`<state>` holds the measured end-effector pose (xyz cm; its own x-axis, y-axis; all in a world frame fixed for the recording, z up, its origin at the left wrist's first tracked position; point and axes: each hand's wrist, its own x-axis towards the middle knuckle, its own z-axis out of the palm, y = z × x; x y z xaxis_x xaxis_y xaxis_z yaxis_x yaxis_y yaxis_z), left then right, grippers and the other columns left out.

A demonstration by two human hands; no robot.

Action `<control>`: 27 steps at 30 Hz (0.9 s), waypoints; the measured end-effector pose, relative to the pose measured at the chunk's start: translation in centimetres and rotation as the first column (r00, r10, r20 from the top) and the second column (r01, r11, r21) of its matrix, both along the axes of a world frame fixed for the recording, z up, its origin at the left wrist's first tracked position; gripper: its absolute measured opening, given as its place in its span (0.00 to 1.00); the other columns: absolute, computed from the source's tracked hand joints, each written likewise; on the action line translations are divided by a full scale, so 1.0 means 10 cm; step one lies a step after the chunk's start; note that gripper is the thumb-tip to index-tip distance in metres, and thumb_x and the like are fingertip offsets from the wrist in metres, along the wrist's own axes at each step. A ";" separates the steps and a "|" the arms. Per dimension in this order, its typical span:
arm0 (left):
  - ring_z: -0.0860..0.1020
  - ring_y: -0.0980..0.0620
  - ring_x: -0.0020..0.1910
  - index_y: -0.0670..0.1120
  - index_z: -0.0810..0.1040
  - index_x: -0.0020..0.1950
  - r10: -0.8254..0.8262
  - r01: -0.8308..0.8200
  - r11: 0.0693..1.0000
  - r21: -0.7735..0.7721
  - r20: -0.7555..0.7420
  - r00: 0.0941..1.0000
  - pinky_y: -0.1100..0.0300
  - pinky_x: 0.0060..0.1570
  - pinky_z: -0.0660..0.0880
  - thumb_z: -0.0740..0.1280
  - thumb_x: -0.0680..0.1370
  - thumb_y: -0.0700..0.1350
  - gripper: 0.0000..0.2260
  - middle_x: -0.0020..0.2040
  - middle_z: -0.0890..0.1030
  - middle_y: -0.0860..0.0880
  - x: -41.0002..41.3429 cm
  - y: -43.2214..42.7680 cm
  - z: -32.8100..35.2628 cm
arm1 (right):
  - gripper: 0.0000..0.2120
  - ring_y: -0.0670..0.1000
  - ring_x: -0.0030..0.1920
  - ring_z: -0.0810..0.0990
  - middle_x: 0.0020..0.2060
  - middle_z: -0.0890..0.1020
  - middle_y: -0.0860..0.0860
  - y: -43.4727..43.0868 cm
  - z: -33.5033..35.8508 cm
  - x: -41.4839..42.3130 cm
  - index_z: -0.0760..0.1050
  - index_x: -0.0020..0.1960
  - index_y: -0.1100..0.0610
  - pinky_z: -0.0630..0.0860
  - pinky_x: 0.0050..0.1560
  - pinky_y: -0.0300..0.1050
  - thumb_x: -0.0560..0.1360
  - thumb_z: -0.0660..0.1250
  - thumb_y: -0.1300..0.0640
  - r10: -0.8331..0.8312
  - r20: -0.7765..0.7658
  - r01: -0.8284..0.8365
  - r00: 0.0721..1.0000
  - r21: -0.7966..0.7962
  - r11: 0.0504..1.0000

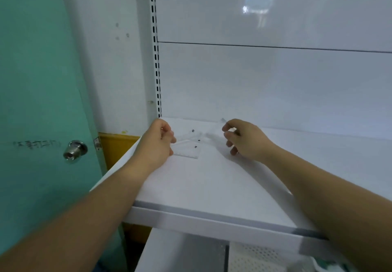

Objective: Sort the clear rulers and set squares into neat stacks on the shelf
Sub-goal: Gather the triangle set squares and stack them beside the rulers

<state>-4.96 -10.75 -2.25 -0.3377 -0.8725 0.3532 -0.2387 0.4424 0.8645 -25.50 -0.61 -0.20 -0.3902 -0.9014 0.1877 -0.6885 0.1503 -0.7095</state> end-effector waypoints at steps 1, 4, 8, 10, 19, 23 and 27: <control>0.72 0.53 0.30 0.52 0.67 0.43 -0.002 0.002 1.000 0.006 -0.021 1.000 0.60 0.32 0.66 0.57 0.81 0.40 0.09 0.41 0.79 0.51 0.01 0.01 0.01 | 0.06 0.48 0.29 0.78 0.37 0.81 0.51 0.05 0.01 0.01 0.73 0.53 0.49 0.71 0.33 0.36 0.80 0.58 0.53 -0.019 -0.028 0.019 0.999 0.004 1.000; 0.70 0.54 0.33 0.51 0.69 0.54 -0.035 0.035 0.999 0.004 0.033 0.999 0.61 0.32 0.65 0.55 0.81 0.41 0.07 0.41 0.77 0.52 0.02 0.04 0.02 | 0.11 0.43 0.35 0.76 0.37 0.80 0.49 0.17 0.02 0.07 0.71 0.61 0.47 0.68 0.39 0.37 0.80 0.56 0.50 -0.025 -0.166 0.042 0.986 0.101 0.994; 0.73 0.54 0.43 0.53 0.68 0.65 -0.115 0.117 0.993 -0.001 0.174 0.978 0.66 0.38 0.67 0.63 0.79 0.51 0.16 0.44 0.73 0.52 0.04 0.07 0.00 | 0.27 0.43 0.40 0.76 0.40 0.77 0.45 0.29 -0.03 0.09 0.62 0.70 0.46 0.68 0.42 0.36 0.73 0.66 0.53 0.038 -0.107 -0.019 0.994 0.175 0.984; 0.73 0.58 0.41 0.53 0.66 0.69 -0.138 0.153 0.988 -0.039 0.252 0.958 0.66 0.39 0.67 0.68 0.76 0.50 0.23 0.44 0.72 0.52 0.05 0.06 -0.02 | 0.29 0.44 0.41 0.75 0.39 0.77 0.45 0.30 -0.09 0.09 0.60 0.72 0.47 0.68 0.42 0.36 0.74 0.66 0.53 0.043 -0.171 -0.016 0.984 0.158 0.987; 0.72 0.57 0.41 0.53 0.68 0.70 -0.084 0.149 0.949 -0.276 0.235 0.968 0.66 0.46 0.67 0.69 0.75 0.49 0.24 0.40 0.70 0.54 0.04 0.15 0.00 | 0.26 0.49 0.43 0.75 0.38 0.76 0.48 0.30 -0.08 0.09 0.61 0.70 0.49 0.74 0.47 0.46 0.75 0.64 0.46 -0.049 -0.335 0.069 0.941 0.048 0.996; 0.71 0.58 0.41 0.55 0.68 0.71 -0.085 0.173 0.913 -0.370 0.241 0.967 0.68 0.44 0.68 0.69 0.74 0.53 0.25 0.39 0.70 0.55 0.05 0.25 0.08 | 0.32 0.50 0.44 0.74 0.40 0.75 0.47 0.43 0.10 -0.02 0.52 0.76 0.45 0.73 0.48 0.46 0.77 0.61 0.42 -0.110 -0.446 0.121 0.888 -0.005 0.993; 0.72 0.59 0.42 0.57 0.65 0.72 -0.169 0.319 0.866 -0.386 0.374 0.912 0.64 0.44 0.68 0.65 0.75 0.58 0.26 0.40 0.71 0.56 -0.01 0.42 0.17 | 0.31 0.49 0.44 0.73 0.43 0.73 0.46 0.81 0.07 -0.15 0.52 0.76 0.46 0.72 0.49 0.45 0.77 0.60 0.41 -0.195 -0.465 0.233 0.864 0.027 0.972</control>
